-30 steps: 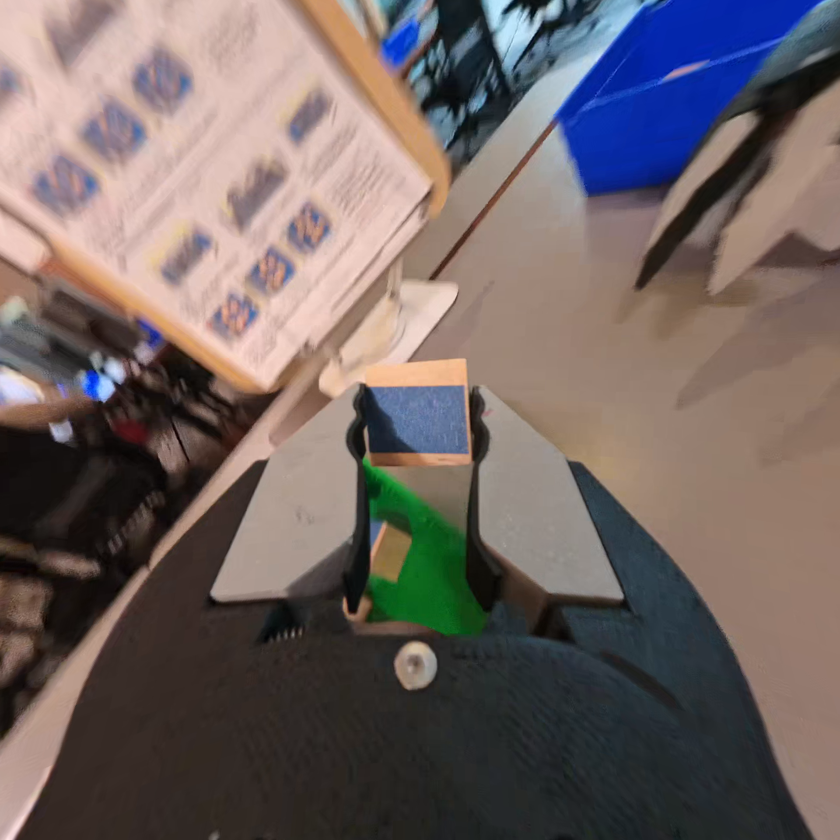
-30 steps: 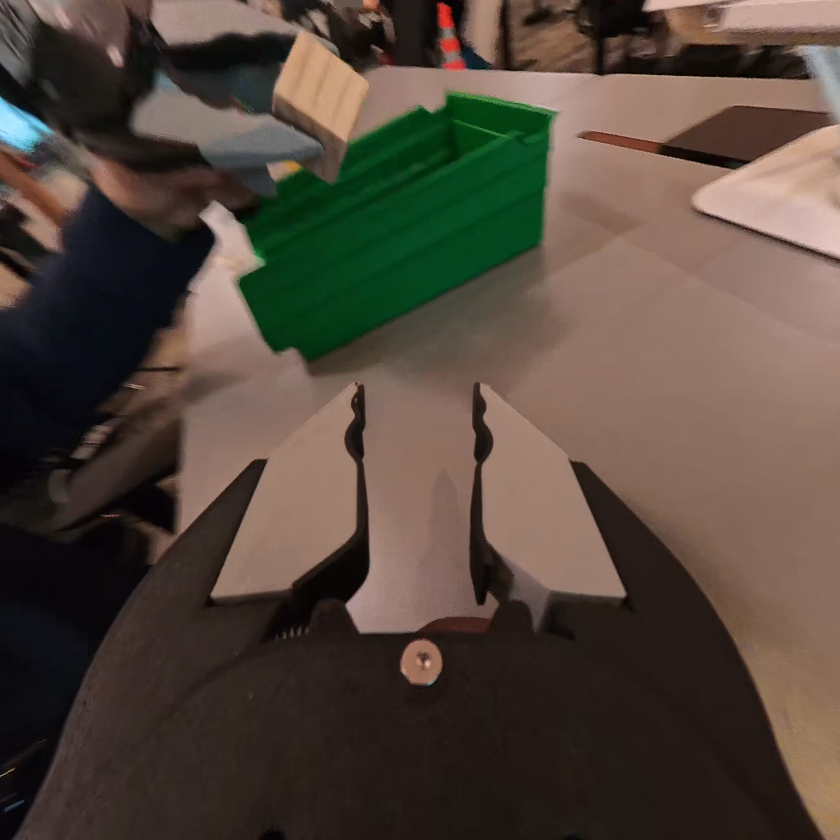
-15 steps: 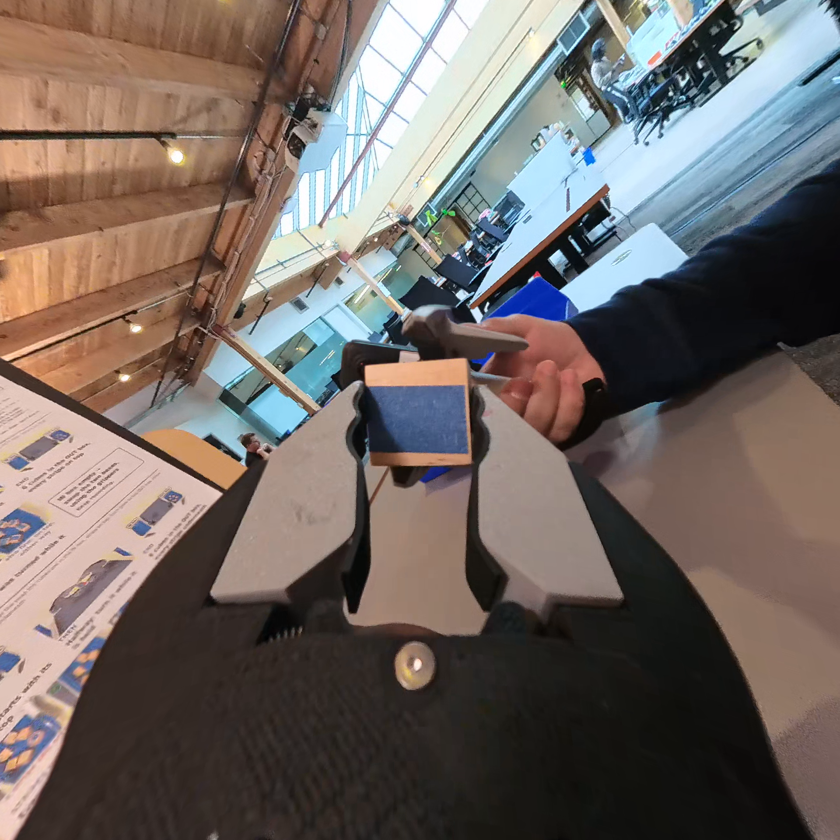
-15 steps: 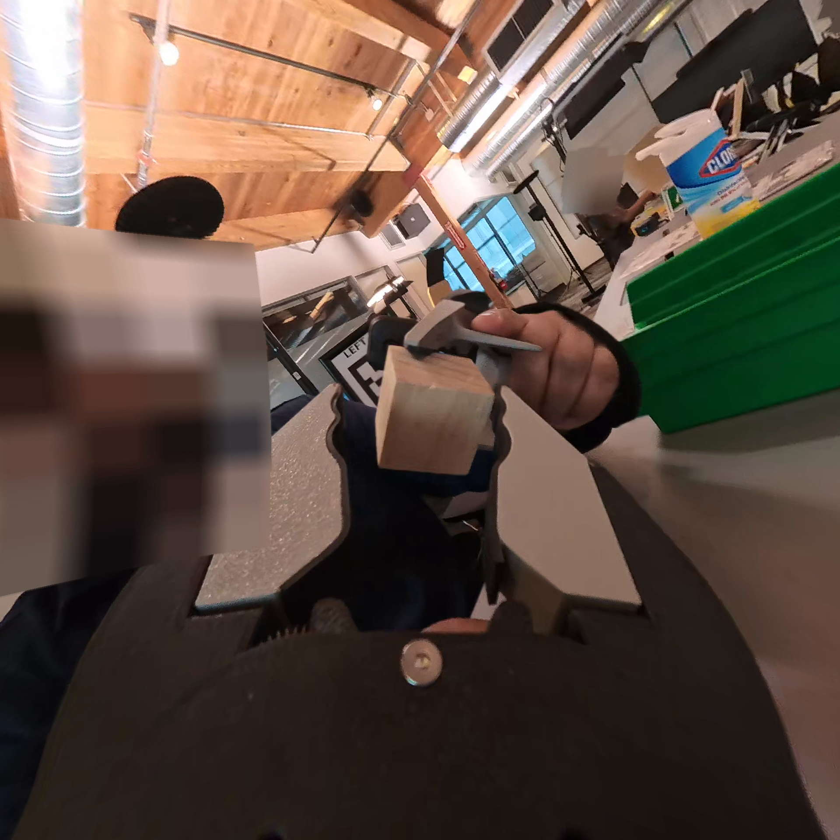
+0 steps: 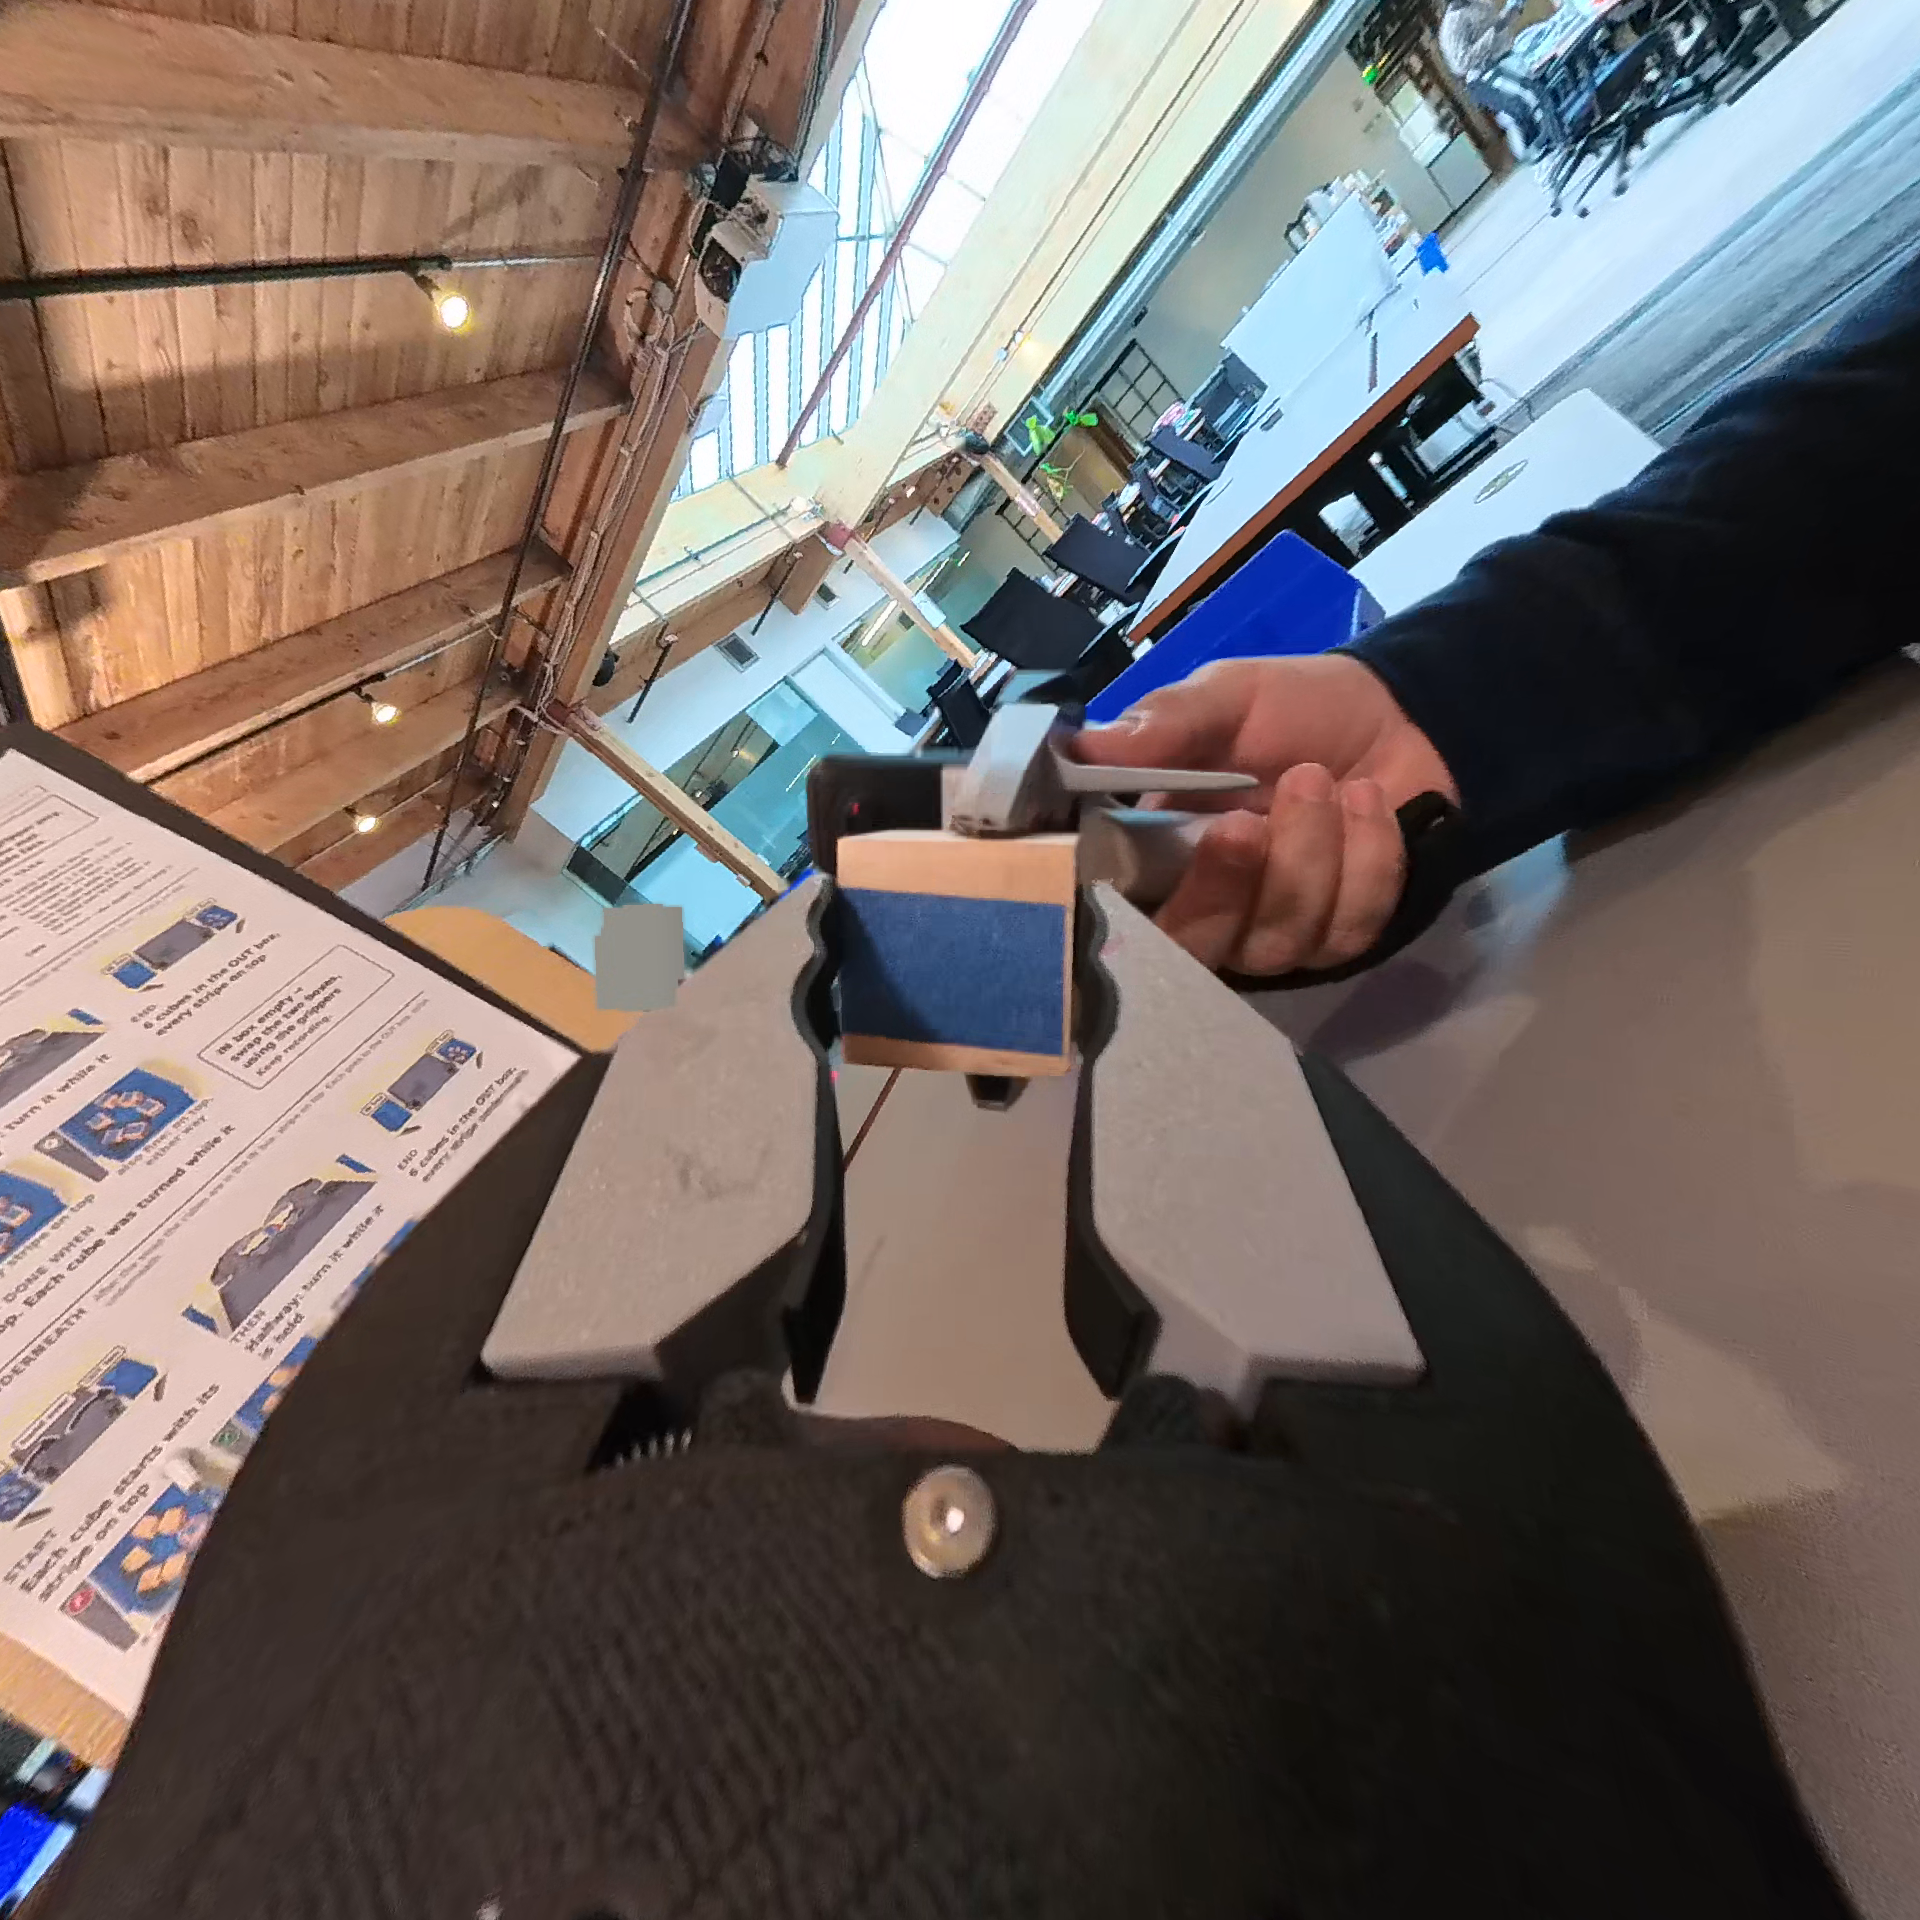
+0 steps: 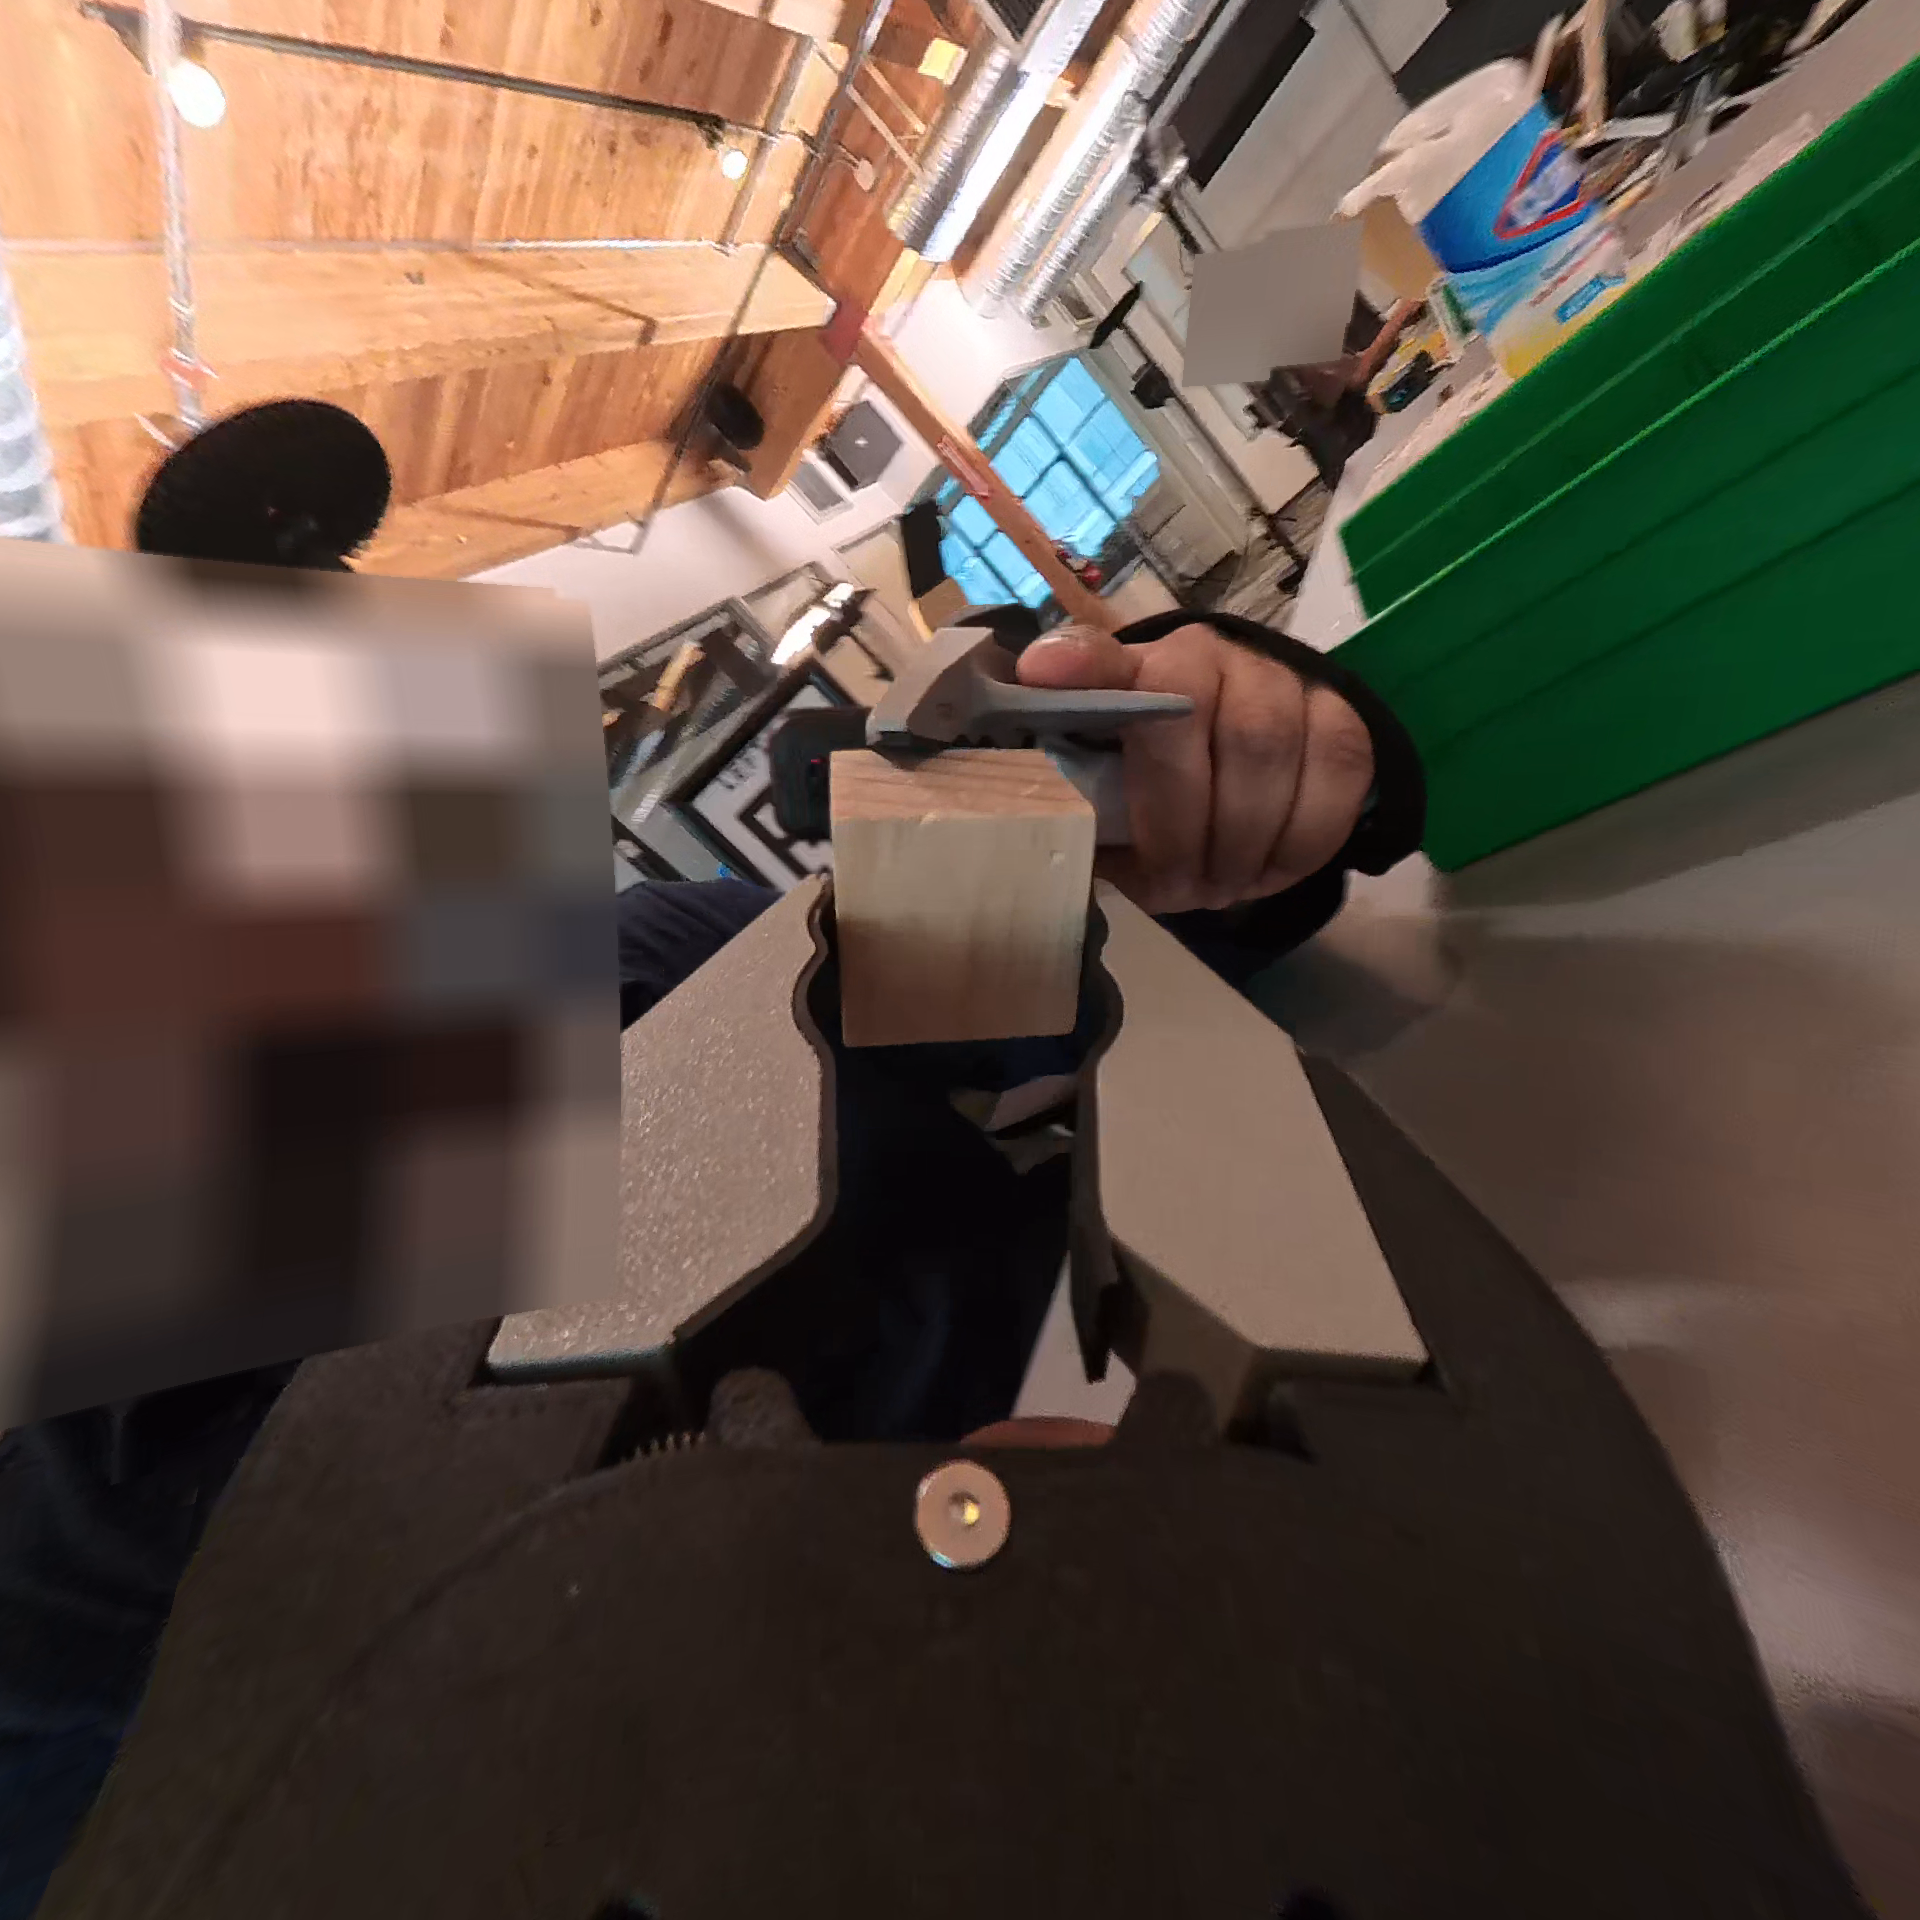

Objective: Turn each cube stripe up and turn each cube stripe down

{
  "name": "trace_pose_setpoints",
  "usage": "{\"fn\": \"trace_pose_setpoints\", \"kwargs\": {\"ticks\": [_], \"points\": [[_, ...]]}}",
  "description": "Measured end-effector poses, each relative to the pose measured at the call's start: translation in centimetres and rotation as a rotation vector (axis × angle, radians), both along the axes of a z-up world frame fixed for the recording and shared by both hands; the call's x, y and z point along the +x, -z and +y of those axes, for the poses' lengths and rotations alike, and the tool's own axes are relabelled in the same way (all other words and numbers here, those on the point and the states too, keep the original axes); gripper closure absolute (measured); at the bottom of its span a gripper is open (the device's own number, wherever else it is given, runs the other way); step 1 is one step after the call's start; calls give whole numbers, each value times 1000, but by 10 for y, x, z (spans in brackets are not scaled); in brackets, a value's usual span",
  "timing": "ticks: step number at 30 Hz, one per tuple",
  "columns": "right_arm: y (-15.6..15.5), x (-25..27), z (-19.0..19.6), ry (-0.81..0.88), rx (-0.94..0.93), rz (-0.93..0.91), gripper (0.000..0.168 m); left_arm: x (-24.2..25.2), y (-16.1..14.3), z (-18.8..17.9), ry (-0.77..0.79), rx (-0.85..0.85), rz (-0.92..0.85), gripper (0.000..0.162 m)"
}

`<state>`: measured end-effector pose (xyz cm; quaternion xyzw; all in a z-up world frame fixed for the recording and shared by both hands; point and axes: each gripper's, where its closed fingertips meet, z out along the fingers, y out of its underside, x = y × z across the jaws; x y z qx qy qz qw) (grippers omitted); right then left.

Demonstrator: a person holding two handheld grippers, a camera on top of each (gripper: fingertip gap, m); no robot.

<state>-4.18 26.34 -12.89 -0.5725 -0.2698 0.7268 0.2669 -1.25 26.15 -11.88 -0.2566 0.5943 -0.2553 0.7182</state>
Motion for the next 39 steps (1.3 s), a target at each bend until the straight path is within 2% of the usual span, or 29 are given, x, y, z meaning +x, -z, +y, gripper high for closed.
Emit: {"fn": "trace_pose_setpoints", "kwargs": {"ticks": [1,4,9,13,15,17,19,21,24,26,28,30,32,34,36,37,39], "points": [[1,1,3,39,29,-25,125,0,1,2,-18,-6,-1,119],[1,8,14,178,104,-105,126,1,4,3,-31,-36,-9,120],[-18,59,34,586,221,-299,126,-3,-4,-1,17,-131,-48,118],[-49,153,43,959,334,-586,126,5,11,8,-38,-122,14,121],[-47,230,52,1181,329,-851,126,10,20,8,-60,-85,59,122],[-23,315,56,1344,207,-1140,126,14,27,3,-54,-73,88,123],[14,376,54,1385,37,-1335,125,16,30,-1,-45,-64,103,123],[56,408,52,1339,-112,-1455,125,17,31,-2,-44,-58,109,124],[112,430,48,1238,-263,-1626,125,17,33,0,-52,-58,116,125],[126,436,50,1230,-297,-1679,124,18,37,4,-61,-63,129,126],[120,434,55,1261,-295,-1657,111,18,40,6,-68,-76,137,126],[94,427,60,1332,-227,-1617,111,19,41,9,-76,-93,146,126],[55,403,65,1397,-108,-1552,111,20,45,12,-92,-116,165,125],[8,346,77,1417,99,-1385,116,23,49,17,-121,-146,188,125],[-22,268,85,1326,278,-1186,117,25,54,22,-147,-175,205,125],[-25,230,87,1254,323,-1106,115,26,57,25,-160,-186,214,125],[-13,161,93,1097,349,-973,111,27,60,28,-180,-197,228,125]]}}
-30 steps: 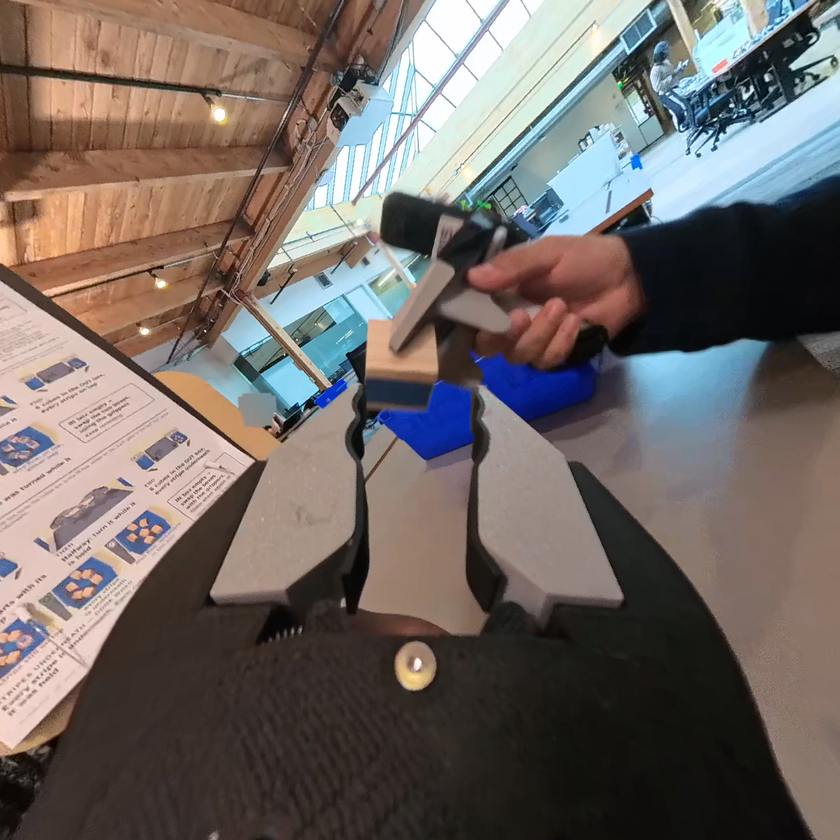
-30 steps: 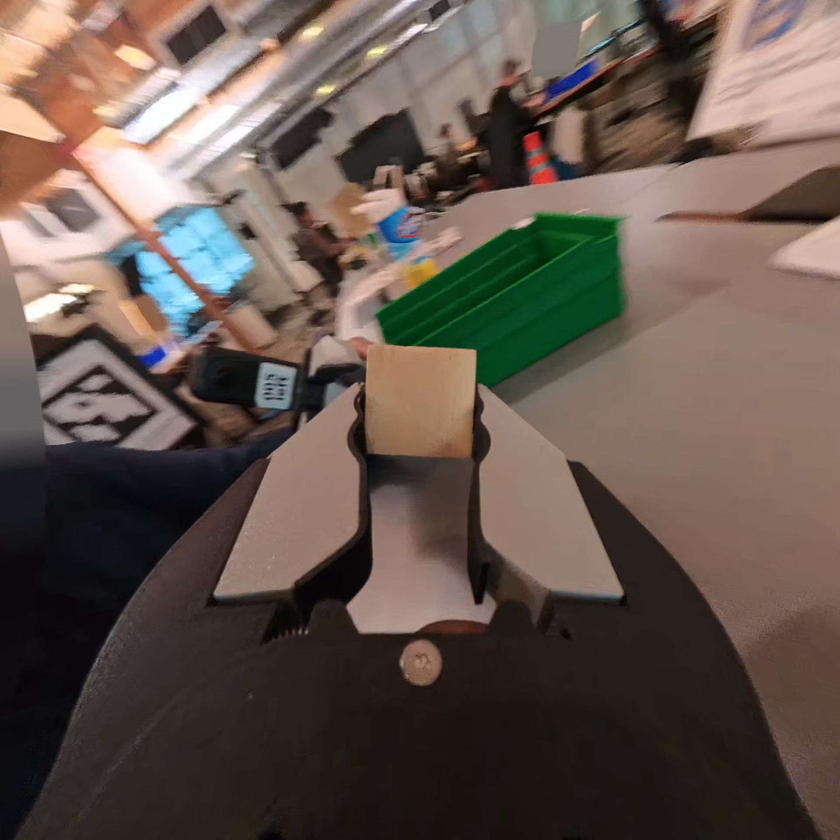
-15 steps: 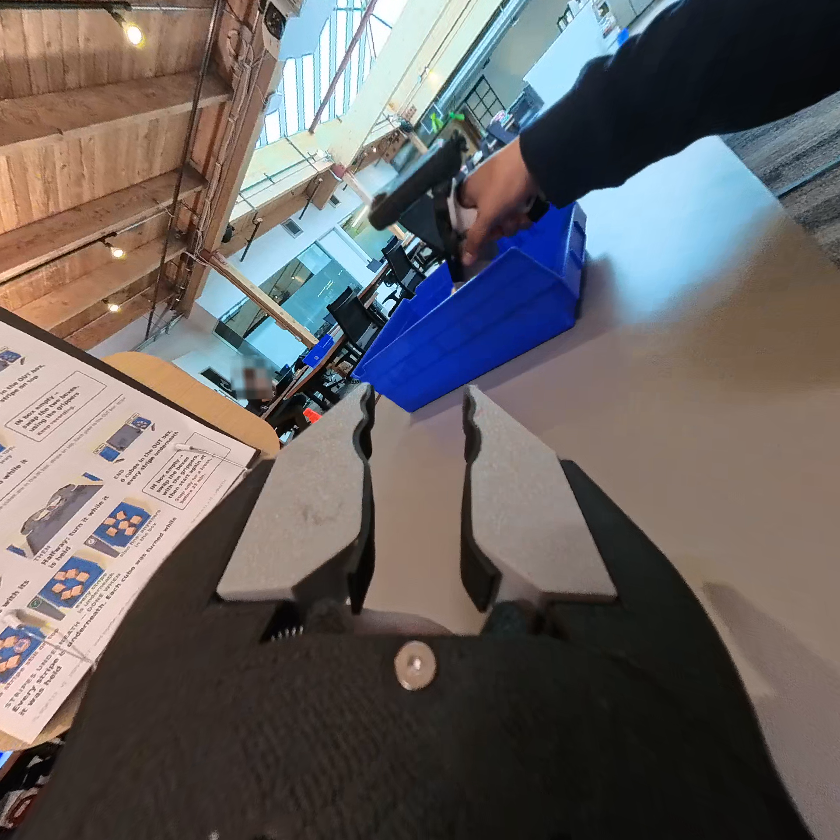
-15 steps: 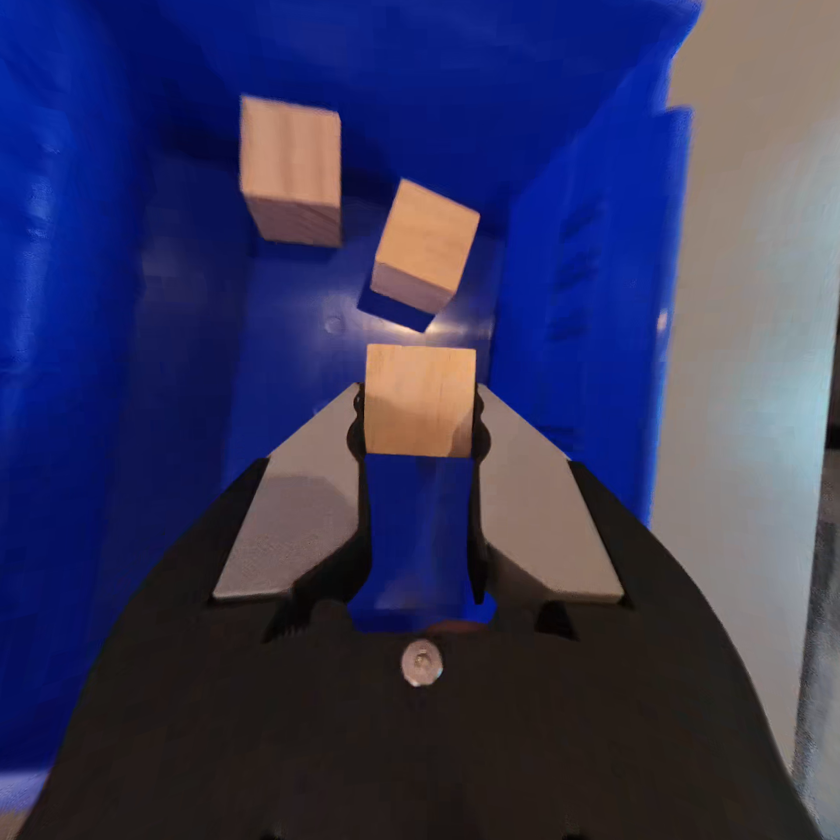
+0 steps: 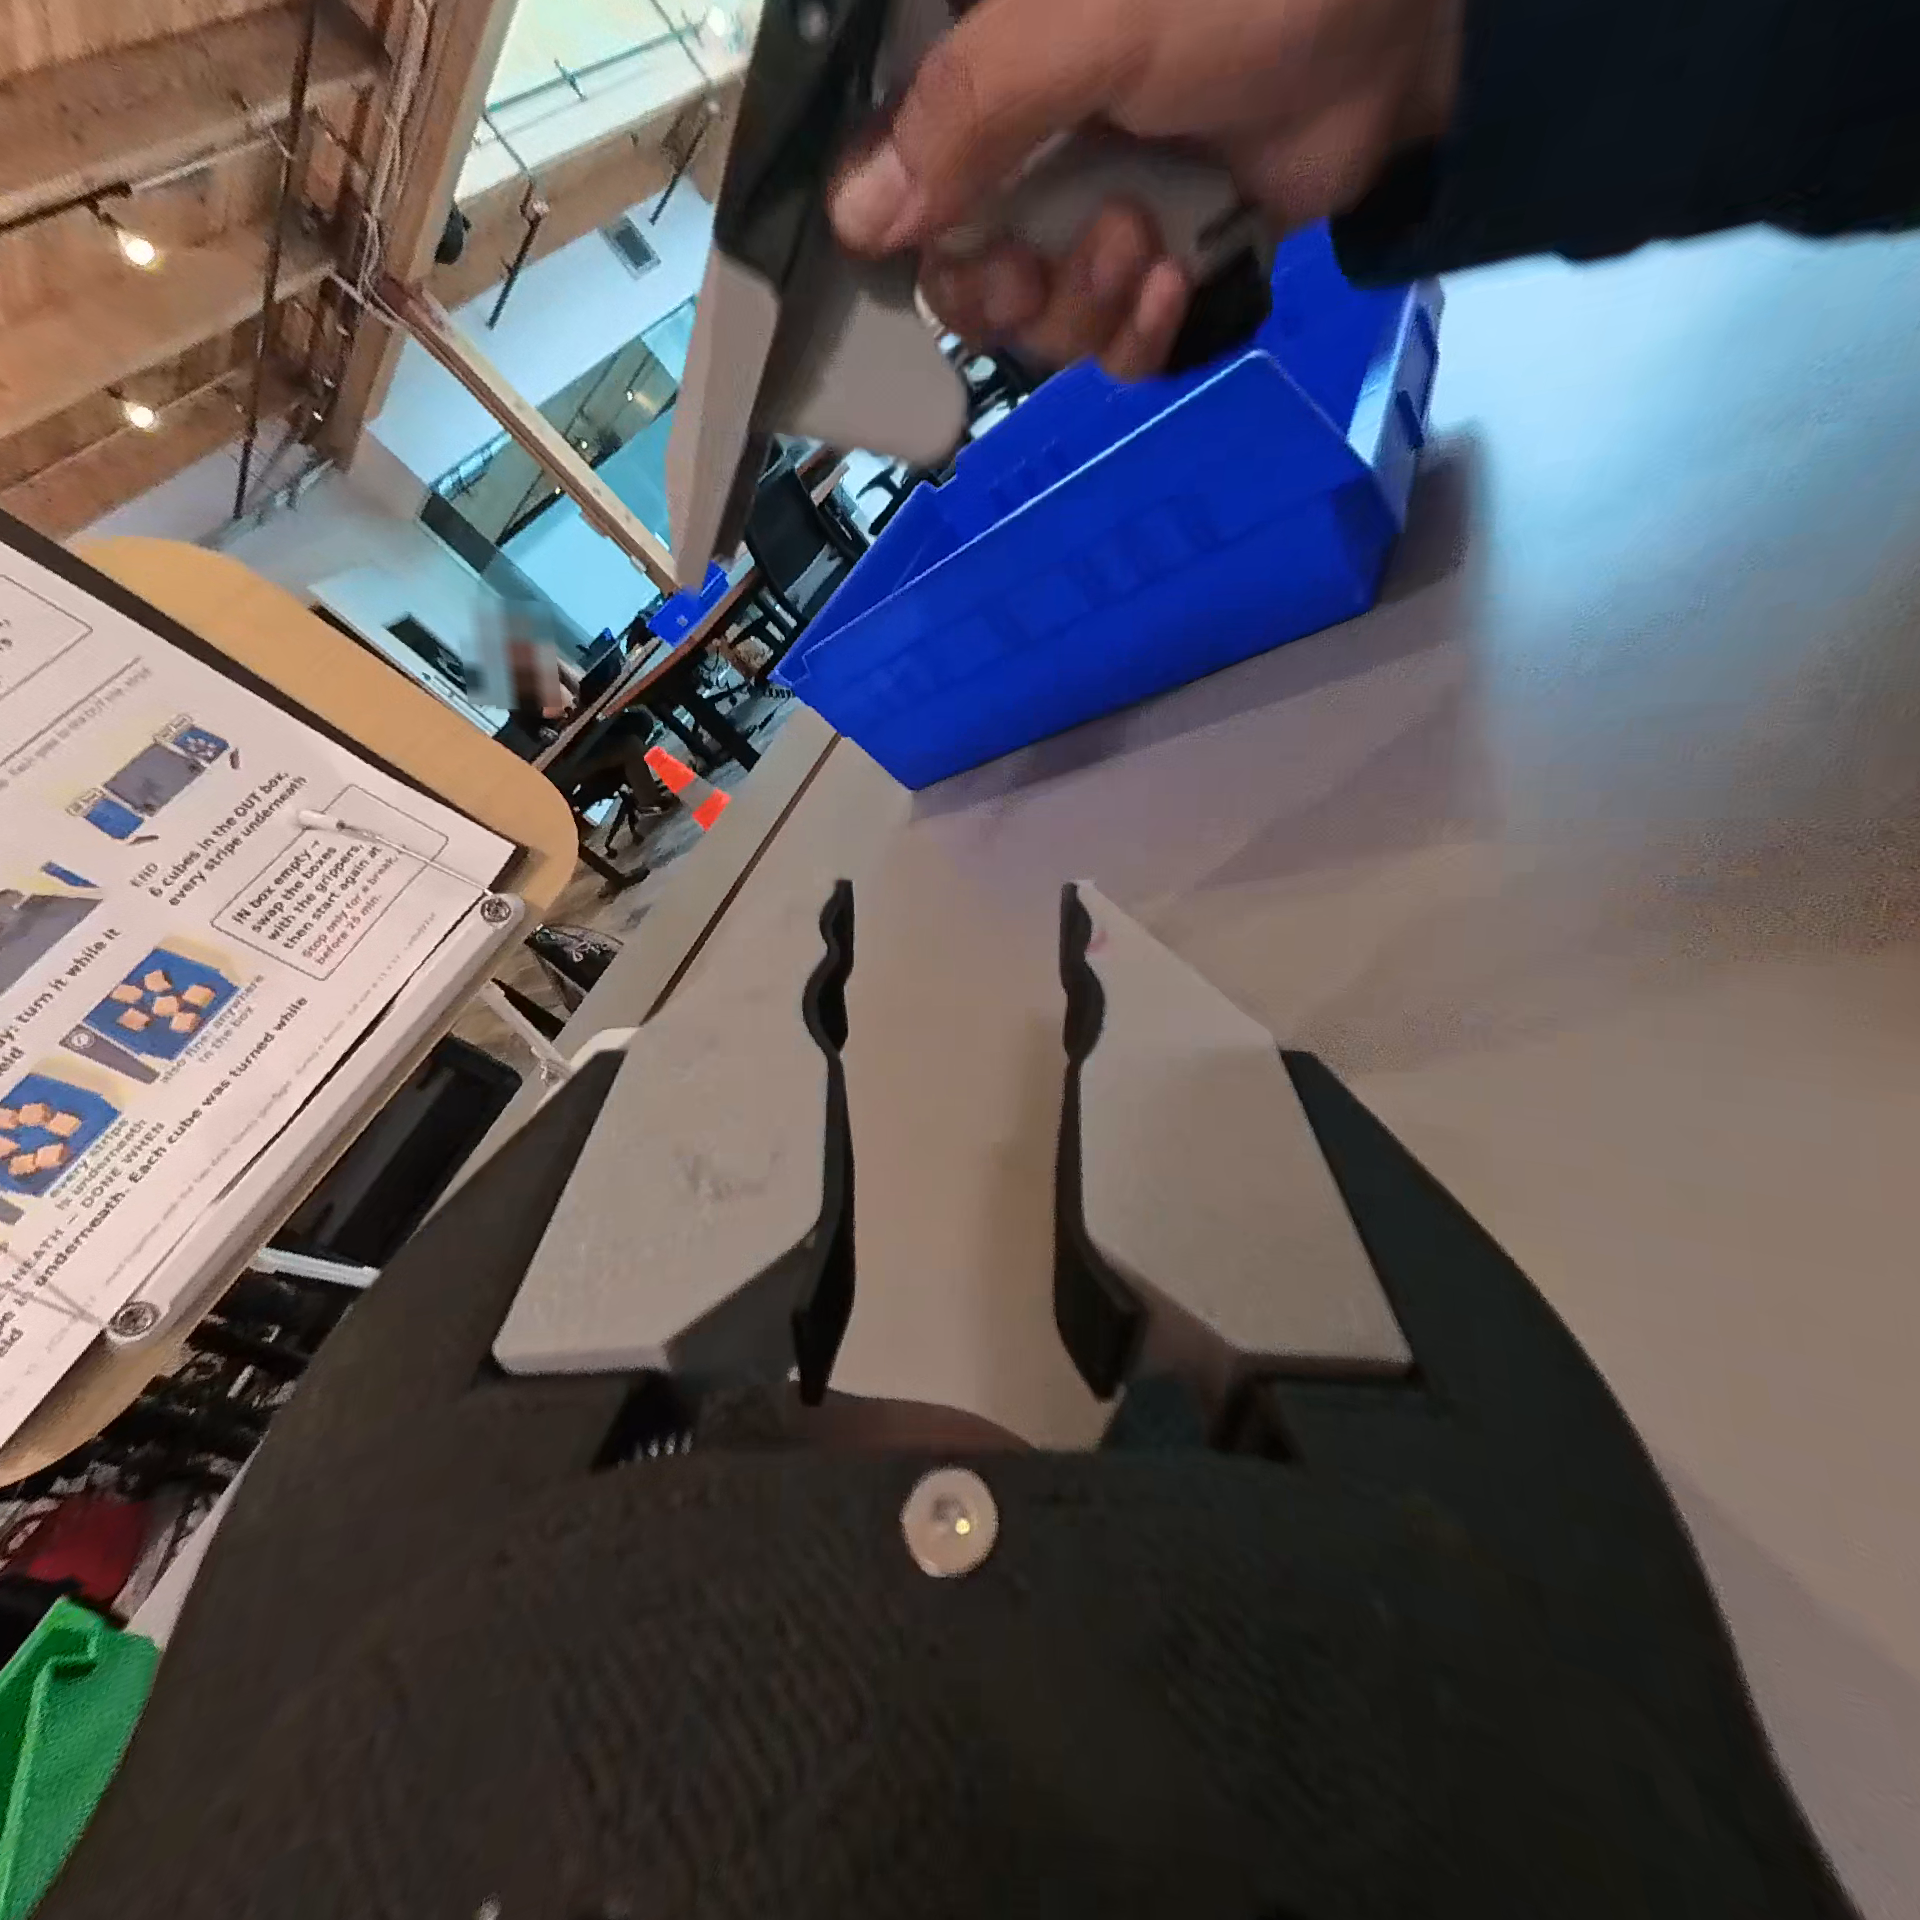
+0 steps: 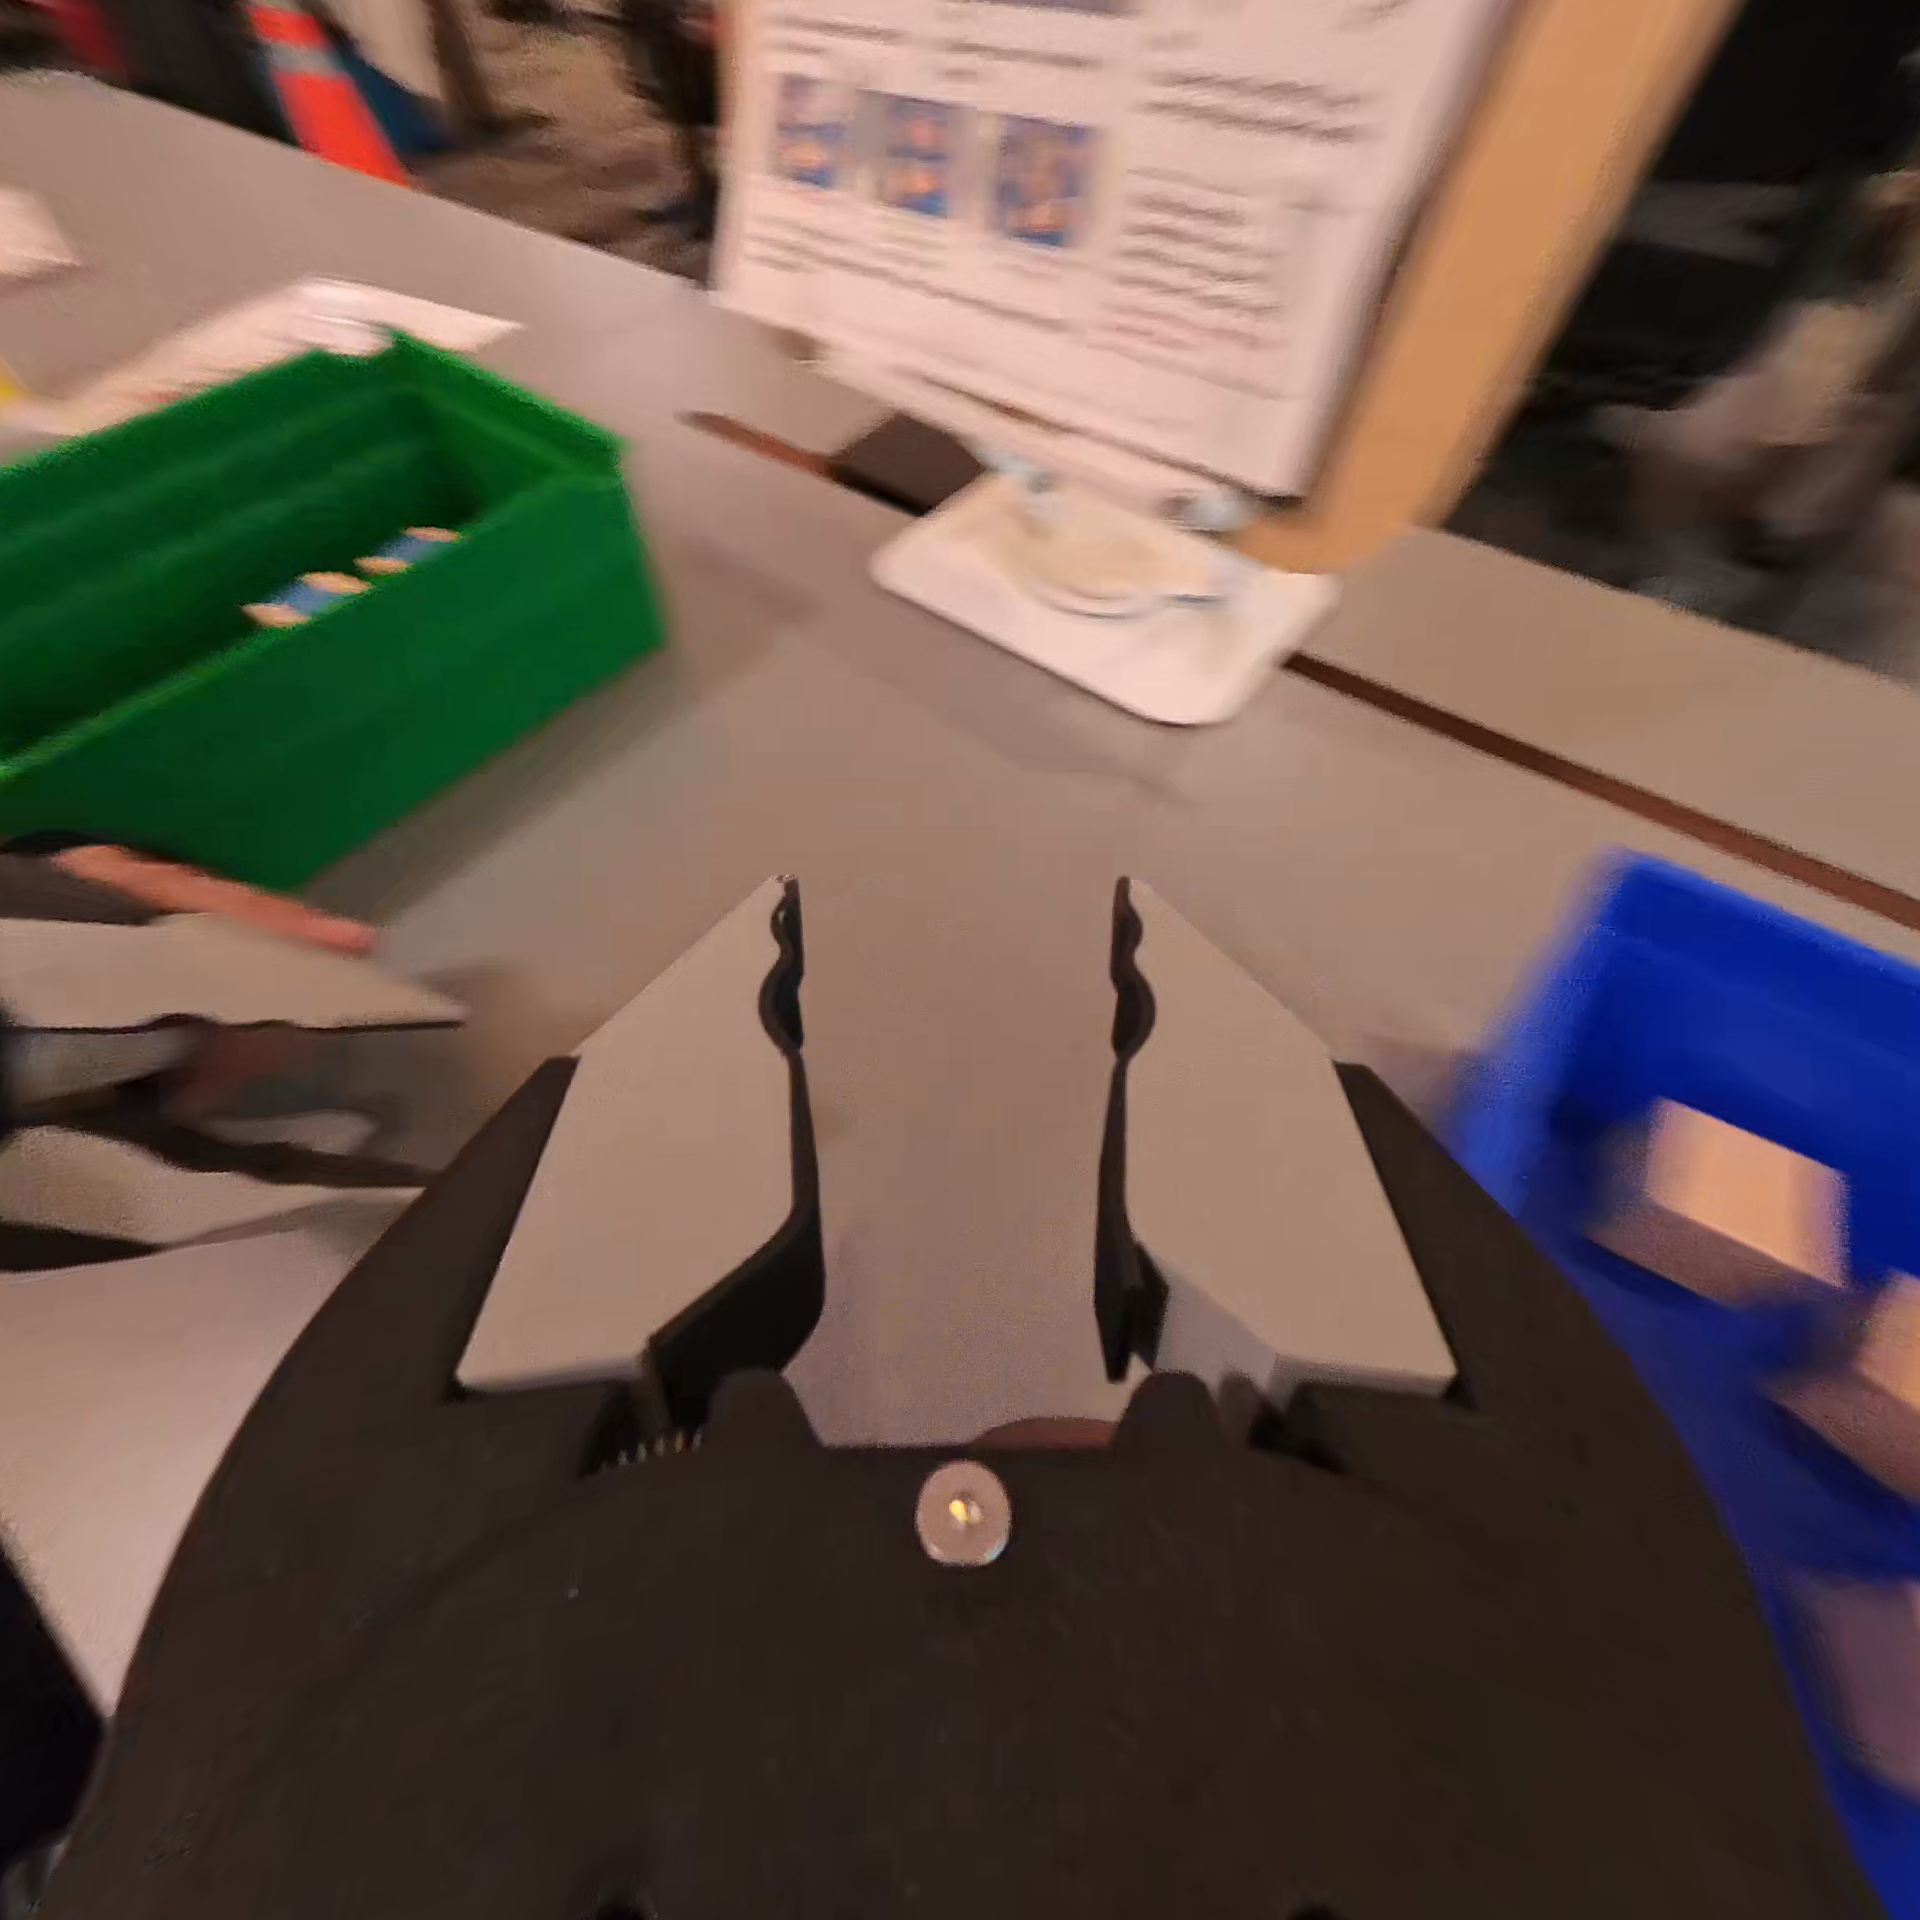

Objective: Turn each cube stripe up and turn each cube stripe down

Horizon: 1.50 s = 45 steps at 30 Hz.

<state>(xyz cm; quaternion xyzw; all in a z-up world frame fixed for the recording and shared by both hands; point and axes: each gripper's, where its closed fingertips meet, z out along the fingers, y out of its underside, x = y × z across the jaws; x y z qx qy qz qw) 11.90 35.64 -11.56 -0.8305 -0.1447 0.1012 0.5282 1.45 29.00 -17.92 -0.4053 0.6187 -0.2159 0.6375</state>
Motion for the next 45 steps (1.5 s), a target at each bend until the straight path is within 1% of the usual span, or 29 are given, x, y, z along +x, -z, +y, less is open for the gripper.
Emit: {"fn": "trace_pose_setpoints", "kwargs": {"ticks": [2,3,5,6,7,8,9,11,12,16,18,20,21,22,23,25,27,29,33,34,35,38,40,42,45], "points": [[29,-47,12,-107,-19,45,112,-1,1,2,-11,0,5,124],[49,-61,21,-131,-36,28,112,-1,2,2,-13,-5,6,124],[84,-72,38,-125,-41,-5,115,-2,4,5,-25,-16,13,124],[99,-75,41,-126,-58,-7,118,-3,6,6,-35,-20,18,124],[107,-79,41,-140,-87,-4,116,-4,7,8,-49,-25,22,124],[109,-80,41,-147,-77,-2,116,-6,6,12,-81,-33,22,124],[108,-77,42,-134,-40,-14,117,-10,3,19,-148,-44,17,125],[111,-69,40,-112,-29,-45,119,-29,-14,40,-347,-62,-8,124],[113,-69,38,-118,-48,-27,118,-41,-26,45,-407,-77,-34,124],[111,-75,35,-149,-93,113,117,-95,-85,61,-519,-205,-149,122],[114,-75,35,-147,-107,109,116,-130,-109,80,-580,-244,-183,121],[116,-73,35,-139,-105,68,116,-169,-120,111,-685,-276,-196,119],[116,-73,35,-136,-98,45,116,-188,-115,127,-736,-312,-179,116],[116,-73,35,-134,-90,24,116,-204,-105,142,-785,-359,-149,110],[114,-74,35,-134,-79,10,117,-219,-91,156,-830,-414,-117,105],[112,-77,34,-141,-68,0,117,-241,-57,179,-904,-520,-65,101],[111,-78,33,-146,-65,-5,117,-257,-22,197,-969,-603,-1,100],[111,-78,33,-146,-64,-6,117,-264,10,210,-1014,-694,61,94],[111,-73,33,-131,-65,7,117,-278,60,225,-1109,-784,215,93],[110,-72,33,-130,-65,14,117,-279,70,224,-1110,-810,258,99],[109,-71,33,-130,-64,22,117,-279,79,223,-1103,-837,291,113],[106,-72,33,-137,-61,41,117,-277,80,225,-1076,-902,268,115],[106,-74,32,-150,-66,43,118,-268,69,224,-1013,-900,208,116],[106,-85,26,-211,-81,73,118,-258,43,222,-952,-800,133,116],[104,-116,9,-384,-167,236,116,-225,-14,202,-781,-597,17,116]]}}
